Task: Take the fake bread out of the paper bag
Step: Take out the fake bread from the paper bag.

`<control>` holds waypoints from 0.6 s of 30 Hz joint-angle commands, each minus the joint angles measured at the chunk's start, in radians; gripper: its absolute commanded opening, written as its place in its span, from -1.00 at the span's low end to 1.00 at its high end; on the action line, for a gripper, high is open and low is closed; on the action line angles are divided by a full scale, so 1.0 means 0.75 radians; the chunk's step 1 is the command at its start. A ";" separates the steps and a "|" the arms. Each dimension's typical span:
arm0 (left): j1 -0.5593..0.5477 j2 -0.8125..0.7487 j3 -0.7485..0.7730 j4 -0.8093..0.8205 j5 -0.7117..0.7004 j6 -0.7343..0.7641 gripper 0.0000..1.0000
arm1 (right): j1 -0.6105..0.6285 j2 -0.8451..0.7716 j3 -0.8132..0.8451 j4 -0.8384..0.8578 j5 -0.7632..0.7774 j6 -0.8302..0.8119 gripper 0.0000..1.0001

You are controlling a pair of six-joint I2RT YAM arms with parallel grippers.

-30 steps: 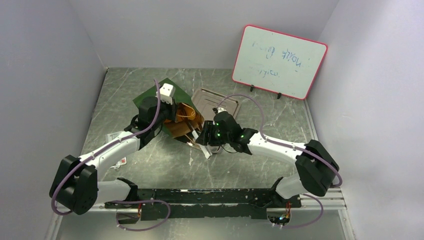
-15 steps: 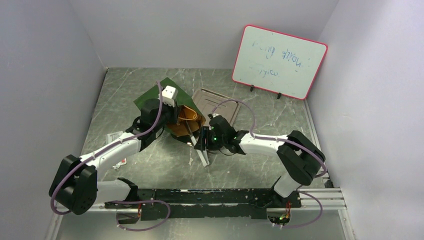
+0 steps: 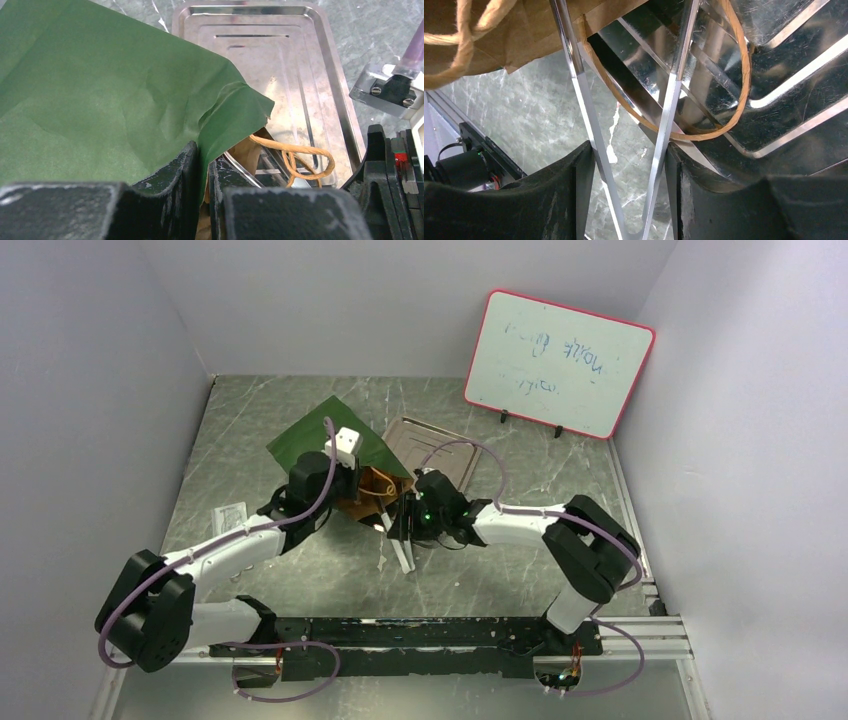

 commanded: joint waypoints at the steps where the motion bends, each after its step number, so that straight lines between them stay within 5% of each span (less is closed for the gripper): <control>1: -0.027 -0.044 -0.027 0.063 -0.096 0.011 -0.86 | -0.026 0.037 0.034 -0.098 0.061 0.001 -0.68; 4: -0.033 -0.047 -0.023 0.067 -0.131 0.011 -0.86 | -0.026 0.025 0.044 -0.134 0.077 -0.003 -1.00; 15: -0.045 0.046 0.074 0.096 -0.253 -0.013 -0.86 | -0.026 -0.117 0.076 -0.259 0.100 -0.057 -1.00; 18: -0.059 0.079 0.081 0.116 -0.255 -0.028 -0.86 | -0.026 -0.059 0.099 -0.273 0.144 -0.125 -0.76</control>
